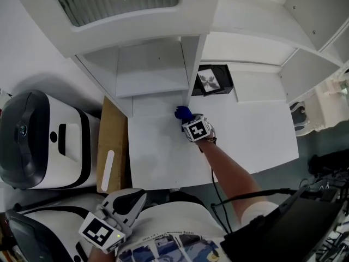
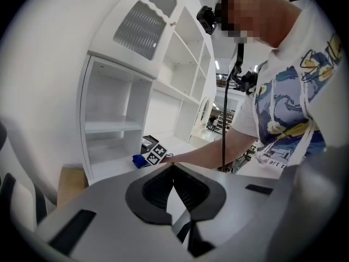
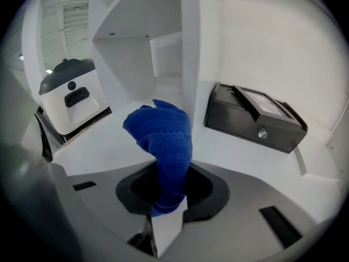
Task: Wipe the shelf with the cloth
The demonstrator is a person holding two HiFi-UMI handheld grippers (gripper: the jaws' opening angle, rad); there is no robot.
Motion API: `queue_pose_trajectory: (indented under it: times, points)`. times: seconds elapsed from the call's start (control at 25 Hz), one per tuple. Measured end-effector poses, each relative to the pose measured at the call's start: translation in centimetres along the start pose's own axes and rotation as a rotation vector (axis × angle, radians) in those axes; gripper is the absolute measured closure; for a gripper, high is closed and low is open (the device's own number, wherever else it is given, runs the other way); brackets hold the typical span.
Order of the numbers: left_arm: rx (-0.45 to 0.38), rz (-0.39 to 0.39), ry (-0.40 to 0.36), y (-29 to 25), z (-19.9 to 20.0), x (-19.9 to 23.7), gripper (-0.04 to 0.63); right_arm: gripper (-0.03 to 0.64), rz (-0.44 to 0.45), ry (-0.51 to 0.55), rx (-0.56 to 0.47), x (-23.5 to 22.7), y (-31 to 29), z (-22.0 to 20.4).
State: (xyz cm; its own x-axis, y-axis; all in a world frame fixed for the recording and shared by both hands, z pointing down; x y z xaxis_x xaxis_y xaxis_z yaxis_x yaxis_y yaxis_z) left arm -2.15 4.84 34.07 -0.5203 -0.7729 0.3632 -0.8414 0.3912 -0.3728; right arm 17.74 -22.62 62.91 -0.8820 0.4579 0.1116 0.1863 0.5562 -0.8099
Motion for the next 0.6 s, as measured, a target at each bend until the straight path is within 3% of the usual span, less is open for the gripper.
queue_pose_trajectory:
  times: [0.2, 0.6]
  points:
    - [-0.017, -0.022, -0.051, 1.1, -0.3, -1.1, 0.583, 0.517, -0.049, -0.032, -0.028, -1.2, 3.3, -2.3]
    - [-0.034, -0.06, -0.081, 5.1, -2.3, -3.6, 0.583, 0.517, -0.007, -0.206, -0.059, 2.4, 12.0, -7.9]
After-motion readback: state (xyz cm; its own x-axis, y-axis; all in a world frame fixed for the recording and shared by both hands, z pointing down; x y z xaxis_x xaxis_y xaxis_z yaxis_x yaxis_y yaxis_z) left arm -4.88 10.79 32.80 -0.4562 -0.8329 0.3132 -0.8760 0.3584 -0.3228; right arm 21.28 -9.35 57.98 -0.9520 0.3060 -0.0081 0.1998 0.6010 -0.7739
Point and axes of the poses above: the fingertips, and each gripper's own axes: y backward along the fingers, x to its left, z out of its top, the point moved 7 cm from there along y, backward along the fingers, and after that the axes turned 13 degrees about -z, right-handed, at the moved point
